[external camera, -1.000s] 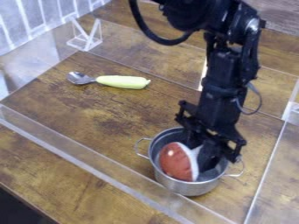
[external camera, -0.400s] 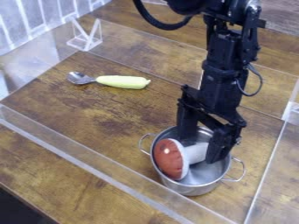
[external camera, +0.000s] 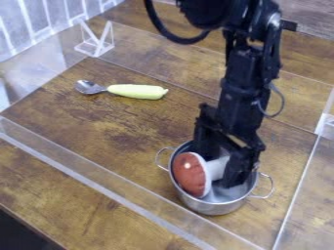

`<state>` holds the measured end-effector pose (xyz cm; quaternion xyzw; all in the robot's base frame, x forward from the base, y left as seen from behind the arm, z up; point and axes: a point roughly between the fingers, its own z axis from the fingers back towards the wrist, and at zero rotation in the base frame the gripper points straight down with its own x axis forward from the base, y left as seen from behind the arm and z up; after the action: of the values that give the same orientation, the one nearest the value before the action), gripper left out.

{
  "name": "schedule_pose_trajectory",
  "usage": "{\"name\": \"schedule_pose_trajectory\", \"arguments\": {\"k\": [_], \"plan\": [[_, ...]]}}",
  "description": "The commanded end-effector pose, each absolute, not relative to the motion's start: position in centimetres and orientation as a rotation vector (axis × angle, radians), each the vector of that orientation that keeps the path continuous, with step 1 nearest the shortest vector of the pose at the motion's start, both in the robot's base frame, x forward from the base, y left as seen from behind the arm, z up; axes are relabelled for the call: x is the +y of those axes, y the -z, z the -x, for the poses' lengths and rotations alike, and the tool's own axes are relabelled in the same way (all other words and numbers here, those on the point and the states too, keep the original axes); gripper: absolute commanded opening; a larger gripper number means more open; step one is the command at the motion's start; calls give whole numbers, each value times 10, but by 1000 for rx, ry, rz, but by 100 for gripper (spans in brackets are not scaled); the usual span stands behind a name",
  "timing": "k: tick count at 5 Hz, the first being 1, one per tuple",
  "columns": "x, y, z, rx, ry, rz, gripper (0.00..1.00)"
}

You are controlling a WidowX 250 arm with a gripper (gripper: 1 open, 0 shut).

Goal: Remove the mushroom from the silver pot and put it on the table

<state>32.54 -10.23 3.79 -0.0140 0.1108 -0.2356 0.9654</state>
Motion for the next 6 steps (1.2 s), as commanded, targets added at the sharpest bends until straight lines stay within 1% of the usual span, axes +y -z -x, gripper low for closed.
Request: {"name": "schedule_pose_trajectory", "arguments": {"k": [1,2,3,4,5,6], "plan": [[-97,-41,-325,187,418,34,100],[-93,-39,-325,194,384,41,0],[-91,-41,-325,199,348,38,0],[-93,-41,-327,194,410,17,100],[-97,-43,-326,189,465,-5,100],[-100,-42,-326,185,526,-14,0]]}}
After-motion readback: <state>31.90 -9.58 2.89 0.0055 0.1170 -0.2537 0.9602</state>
